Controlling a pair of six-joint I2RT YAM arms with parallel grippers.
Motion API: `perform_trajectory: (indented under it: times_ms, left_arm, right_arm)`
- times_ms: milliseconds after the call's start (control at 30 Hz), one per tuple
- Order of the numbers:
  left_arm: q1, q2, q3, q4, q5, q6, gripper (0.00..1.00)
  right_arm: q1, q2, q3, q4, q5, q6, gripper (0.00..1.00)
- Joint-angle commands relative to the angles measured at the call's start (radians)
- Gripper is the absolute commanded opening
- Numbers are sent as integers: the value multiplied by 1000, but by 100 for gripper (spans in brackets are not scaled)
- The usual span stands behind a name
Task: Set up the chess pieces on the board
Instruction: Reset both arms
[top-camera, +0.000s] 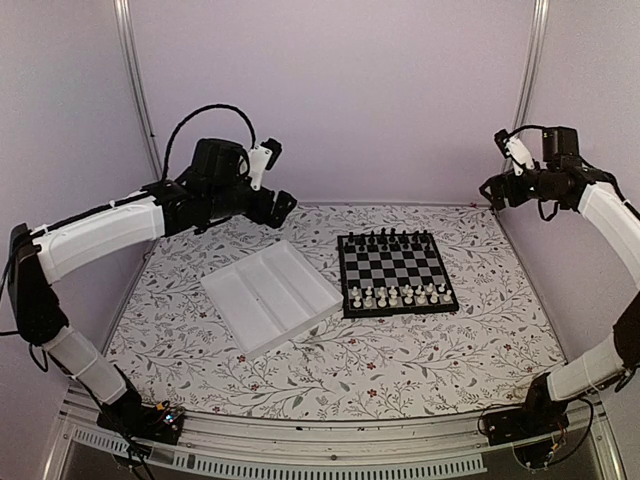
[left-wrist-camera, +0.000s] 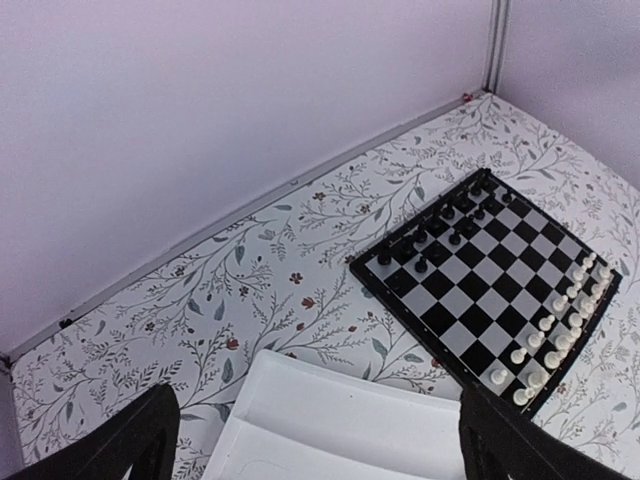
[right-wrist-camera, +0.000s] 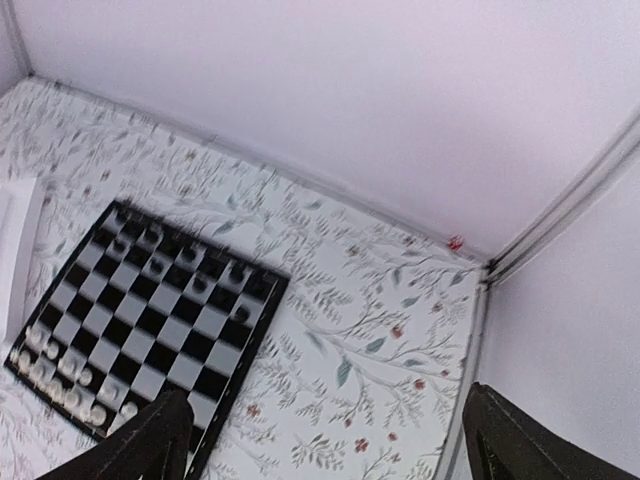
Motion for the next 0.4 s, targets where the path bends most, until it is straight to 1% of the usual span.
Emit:
perform_trajectory:
  times_ms: [0, 67, 100, 133, 233, 300, 367]
  left_arm:
    - [28, -118, -84, 58, -147, -5, 99]
    - [32, -161, -165, 130, -216, 12, 99]
    - [34, -185, -207, 169, -226, 23, 99]
    - [38, -210, -244, 203, -226, 30, 99]
    - [59, -283, -354, 319, -198, 28, 99]
    - [70, -309, -384, 355, -181, 34, 99]
    - [72, -312, -390, 366, -193, 50, 99]
  right_arm:
    - [-77, -155, -129, 341, 114, 187, 99]
    - [-77, -211, -223, 466, 89, 248, 99]
    - [-77, -243, -258, 504, 76, 284, 99]
    - [-77, -256, -285, 522, 58, 333, 99]
    - [-77, -287, -369, 567, 1, 374, 99]
    - [-77, -299, -433, 602, -20, 379, 99]
    - [-77, -313, -503, 665, -42, 391, 99]
